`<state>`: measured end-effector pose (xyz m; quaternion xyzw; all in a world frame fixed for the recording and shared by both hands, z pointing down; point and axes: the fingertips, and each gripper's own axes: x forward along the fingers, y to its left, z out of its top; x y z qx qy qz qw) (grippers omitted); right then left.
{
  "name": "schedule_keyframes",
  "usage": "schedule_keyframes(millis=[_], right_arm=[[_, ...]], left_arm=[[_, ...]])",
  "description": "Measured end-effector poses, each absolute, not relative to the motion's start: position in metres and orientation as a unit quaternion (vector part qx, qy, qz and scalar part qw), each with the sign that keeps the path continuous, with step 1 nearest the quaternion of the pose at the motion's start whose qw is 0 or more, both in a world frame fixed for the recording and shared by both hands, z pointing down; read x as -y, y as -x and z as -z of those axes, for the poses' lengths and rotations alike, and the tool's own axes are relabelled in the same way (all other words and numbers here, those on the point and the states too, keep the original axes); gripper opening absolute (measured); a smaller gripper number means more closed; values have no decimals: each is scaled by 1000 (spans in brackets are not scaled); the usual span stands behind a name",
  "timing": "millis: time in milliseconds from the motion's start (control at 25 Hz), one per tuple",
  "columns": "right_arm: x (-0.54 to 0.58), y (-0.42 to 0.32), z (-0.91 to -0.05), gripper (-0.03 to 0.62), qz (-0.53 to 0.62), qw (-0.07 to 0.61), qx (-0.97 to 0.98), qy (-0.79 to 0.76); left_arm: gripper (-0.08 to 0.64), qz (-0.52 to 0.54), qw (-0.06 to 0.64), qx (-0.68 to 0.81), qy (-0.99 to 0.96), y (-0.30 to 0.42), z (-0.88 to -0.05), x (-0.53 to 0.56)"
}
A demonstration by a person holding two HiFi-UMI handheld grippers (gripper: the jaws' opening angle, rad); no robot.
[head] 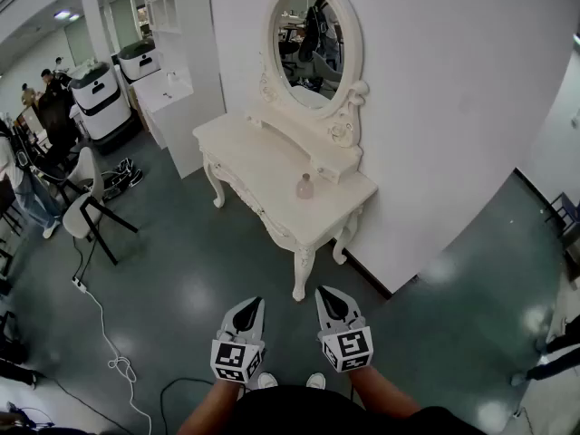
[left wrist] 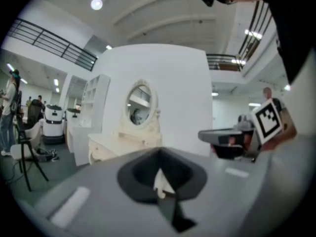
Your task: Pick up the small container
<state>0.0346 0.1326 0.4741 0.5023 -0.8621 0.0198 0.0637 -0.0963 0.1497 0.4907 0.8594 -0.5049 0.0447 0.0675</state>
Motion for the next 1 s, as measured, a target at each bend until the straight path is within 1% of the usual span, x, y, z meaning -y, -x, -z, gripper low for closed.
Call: schedule_keyframes(millis=[400,640,1000], right_arm=[[-135,-19,-478,6,-19,70,857,-510],[-139,-5,-476,6,-27,49,856,-513],[-142,16,-477,6,-23,53,842,-537]], left_arm=[[8,-42,67,503,-861,116,-492,-152],[8,-38,70,498,-864,129,-493,-155],[8,-35,64,481,-874,156,-497,-151]])
